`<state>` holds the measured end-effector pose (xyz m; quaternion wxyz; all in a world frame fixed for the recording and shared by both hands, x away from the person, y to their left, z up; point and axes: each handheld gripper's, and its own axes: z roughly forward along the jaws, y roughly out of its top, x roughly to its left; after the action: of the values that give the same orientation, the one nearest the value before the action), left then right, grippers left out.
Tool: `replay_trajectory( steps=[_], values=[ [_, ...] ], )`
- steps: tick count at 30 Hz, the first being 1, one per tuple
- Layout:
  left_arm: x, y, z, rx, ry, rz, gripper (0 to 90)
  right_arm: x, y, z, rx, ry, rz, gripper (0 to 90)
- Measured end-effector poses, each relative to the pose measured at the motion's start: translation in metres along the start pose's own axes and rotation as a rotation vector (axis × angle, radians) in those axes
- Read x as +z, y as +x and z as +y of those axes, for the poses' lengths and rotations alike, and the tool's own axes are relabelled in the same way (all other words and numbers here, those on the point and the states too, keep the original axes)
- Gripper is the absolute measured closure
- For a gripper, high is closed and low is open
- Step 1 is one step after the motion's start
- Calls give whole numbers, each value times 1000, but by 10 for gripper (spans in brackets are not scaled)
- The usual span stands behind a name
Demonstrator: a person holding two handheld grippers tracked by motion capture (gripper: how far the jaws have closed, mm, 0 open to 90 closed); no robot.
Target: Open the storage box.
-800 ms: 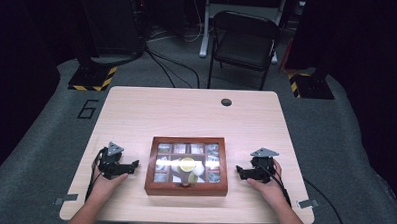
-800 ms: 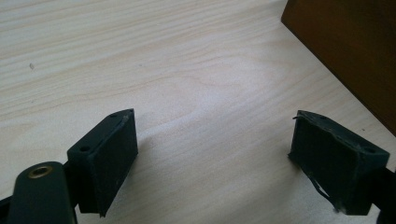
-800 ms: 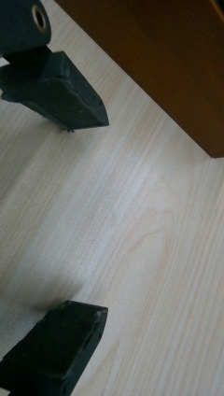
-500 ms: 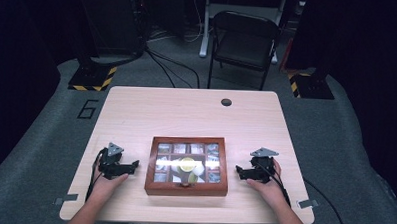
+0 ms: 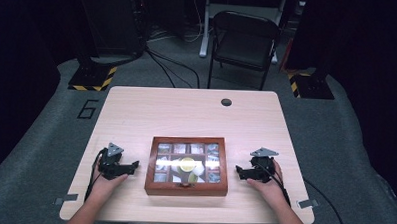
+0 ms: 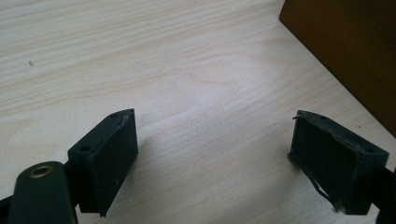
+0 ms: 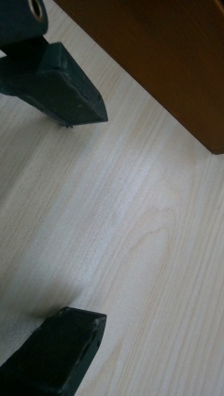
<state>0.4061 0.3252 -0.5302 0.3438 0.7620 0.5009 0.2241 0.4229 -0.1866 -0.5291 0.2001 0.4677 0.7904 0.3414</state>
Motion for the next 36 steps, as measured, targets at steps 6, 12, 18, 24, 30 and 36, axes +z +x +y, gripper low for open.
replay_trajectory(
  steps=[6,12,18,24,30,36],
  values=[
    [-1,0,1,1,12,0,162,0,0,0,6,-1,0,51],
    [-6,3,2,-38,17,-37,241,-4,0,3,-2,13,6,175],
    [-9,3,3,-54,28,-43,271,-10,0,6,-7,27,8,271],
    [-16,-5,7,-36,17,-61,280,-19,3,9,-32,12,21,310],
    [-20,-6,9,-54,10,-86,299,-26,8,8,-33,11,32,309],
    [-23,-7,9,-67,9,-87,286,-30,10,8,-21,1,42,309]
  ],
)
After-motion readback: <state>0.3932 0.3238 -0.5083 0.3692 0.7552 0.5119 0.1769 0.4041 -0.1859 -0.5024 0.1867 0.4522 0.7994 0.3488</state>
